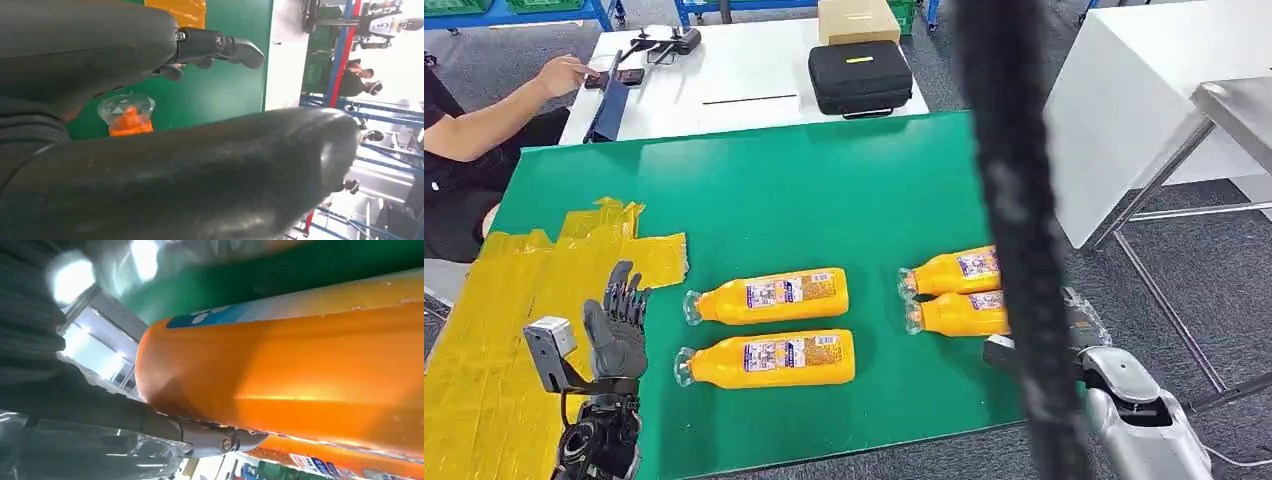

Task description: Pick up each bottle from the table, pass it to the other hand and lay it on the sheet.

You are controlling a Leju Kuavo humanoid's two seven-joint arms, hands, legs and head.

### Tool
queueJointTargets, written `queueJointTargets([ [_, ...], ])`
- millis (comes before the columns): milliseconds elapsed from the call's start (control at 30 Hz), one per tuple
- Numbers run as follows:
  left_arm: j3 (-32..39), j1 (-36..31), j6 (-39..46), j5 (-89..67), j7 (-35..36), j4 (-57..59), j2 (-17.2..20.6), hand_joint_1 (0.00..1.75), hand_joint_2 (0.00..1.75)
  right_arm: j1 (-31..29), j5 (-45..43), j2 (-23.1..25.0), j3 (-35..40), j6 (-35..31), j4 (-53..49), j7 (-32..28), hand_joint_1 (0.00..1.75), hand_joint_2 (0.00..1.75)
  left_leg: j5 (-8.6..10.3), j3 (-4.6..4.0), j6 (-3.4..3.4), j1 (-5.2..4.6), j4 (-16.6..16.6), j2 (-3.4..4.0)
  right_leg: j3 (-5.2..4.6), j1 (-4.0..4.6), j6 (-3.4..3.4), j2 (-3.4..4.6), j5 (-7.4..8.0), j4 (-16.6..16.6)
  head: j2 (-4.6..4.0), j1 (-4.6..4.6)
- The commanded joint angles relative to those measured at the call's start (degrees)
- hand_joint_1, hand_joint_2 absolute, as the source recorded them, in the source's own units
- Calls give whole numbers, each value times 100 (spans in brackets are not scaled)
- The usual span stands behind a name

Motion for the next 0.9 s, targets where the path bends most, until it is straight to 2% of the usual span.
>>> queueJointTargets([
  [33,-263,-170,50,89,-69,390,111,0,0,237,-26,9,192,254,818,-203,175,175,0,14,-23,16,-7,-20,27,15,-7,-28,-4,-18,0,2],
  [233,-303,-428,111,253,-66,636,207,0,0,143,6,-33,541,646,1080,-311,175,175,0,24,-22,20,-6,-21,33,20,-5,-29,-3,-24,0,4],
  [367,-336,-424,85,335,-115,697,259,0,0,84,-86,-198,654,777,1160,-364,175,175,-26,66,-10,18,-3,-24,20,21,5,-28,-24,-25,0,4],
  [433,-352,-429,79,350,-126,715,261,0,0,33,-96,-238,703,798,1237,-384,175,175,-37,94,-12,18,-8,-20,47,21,12,-24,-36,-31,0,6],
  [633,-444,-576,100,475,-214,947,331,0,0,169,-387,-467,917,961,1069,-540,175,175,-35,102,-20,27,-12,-35,70,29,12,-41,-35,-54,0,4],
  [667,-455,-572,100,520,-257,971,354,0,0,279,-508,-581,922,981,835,-591,175,175,-44,116,-1,18,-6,-21,78,21,16,-21,-40,-42,0,4],
  [700,-465,-555,92,563,-282,966,374,0,0,356,-678,-671,902,993,603,-656,175,175,-40,114,-9,22,-10,-35,79,23,15,-38,-40,-49,0,4],
  [800,-389,-428,-45,787,-356,793,426,0,0,639,-2672,-699,166,1114,-704,-1844,175,175,-49,121,3,16,-5,-30,89,19,21,-32,-48,-50,0,9],
  [833,-326,-371,-96,814,-331,702,411,0,175,607,-3162,-725,-38,1288,-1025,-2016,175,175,-50,111,-4,19,-2,-30,82,21,20,-33,-49,-49,0,4],
  [867,-302,-342,-112,820,-318,653,405,0,175,569,-3232,-769,-72,1438,-1155,-1929,175,175,-51,109,-5,18,-1,-26,79,20,19,-31,-49,-47,0,4],
  [900,-249,-298,-136,833,-289,582,375,0,175,523,-3620,-675,-281,1550,-1377,-2084,175,175,-53,95,-11,16,5,-20,65,17,18,-27,-49,-39,0,9],
])
